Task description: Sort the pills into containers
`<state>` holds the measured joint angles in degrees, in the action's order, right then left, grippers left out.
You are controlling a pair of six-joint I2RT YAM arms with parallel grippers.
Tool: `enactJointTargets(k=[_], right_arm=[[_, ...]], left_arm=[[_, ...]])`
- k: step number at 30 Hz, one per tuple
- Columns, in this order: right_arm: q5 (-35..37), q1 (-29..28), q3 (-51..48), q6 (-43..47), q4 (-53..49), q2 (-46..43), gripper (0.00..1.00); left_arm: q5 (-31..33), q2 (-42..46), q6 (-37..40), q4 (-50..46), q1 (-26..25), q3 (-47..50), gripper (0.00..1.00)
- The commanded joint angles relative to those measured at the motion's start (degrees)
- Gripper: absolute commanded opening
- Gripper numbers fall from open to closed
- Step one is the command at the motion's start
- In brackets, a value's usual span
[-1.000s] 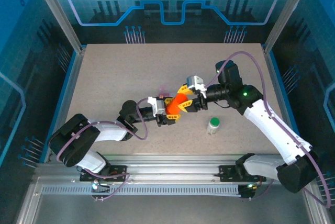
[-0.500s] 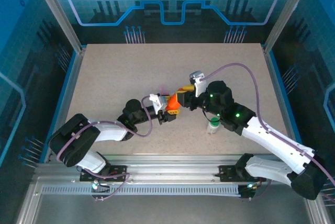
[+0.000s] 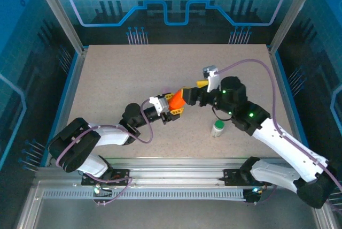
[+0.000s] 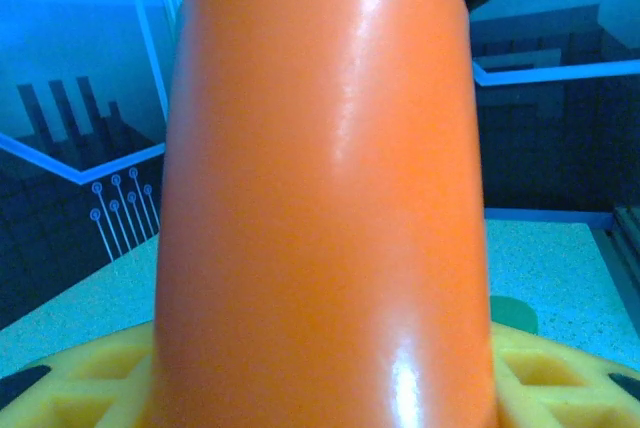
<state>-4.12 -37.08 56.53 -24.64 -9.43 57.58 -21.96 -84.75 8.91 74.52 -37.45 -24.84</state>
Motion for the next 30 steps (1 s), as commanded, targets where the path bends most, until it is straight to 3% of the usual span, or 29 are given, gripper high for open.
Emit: enactJointTargets(k=[1,5,12,30], right_arm=[[-23.05,5.28,-1.46,10.53,5.53,-2.45,0.84],[-34.22,8.49,-3.01,19.81,6.51,-3.76,0.85],[-41.52,8.75,-3.98,31.05,6.67,-2.46,0.86],[-43.57,8.78,-3.02,37.98,3.88,0.99,0.73]], left_arm=[[-5.02,0.62,-1.56,5.73,-0.18,0.19,0.0],[-9.95,0.86,-2.96,5.82,-0.22,-0.78,0.0],[-12.91,2.36,-4.41,5.73,-0.2,-0.91,0.0],[-15.65,2.31,-6.22,5.74,-0.17,-2.05,0.0]])
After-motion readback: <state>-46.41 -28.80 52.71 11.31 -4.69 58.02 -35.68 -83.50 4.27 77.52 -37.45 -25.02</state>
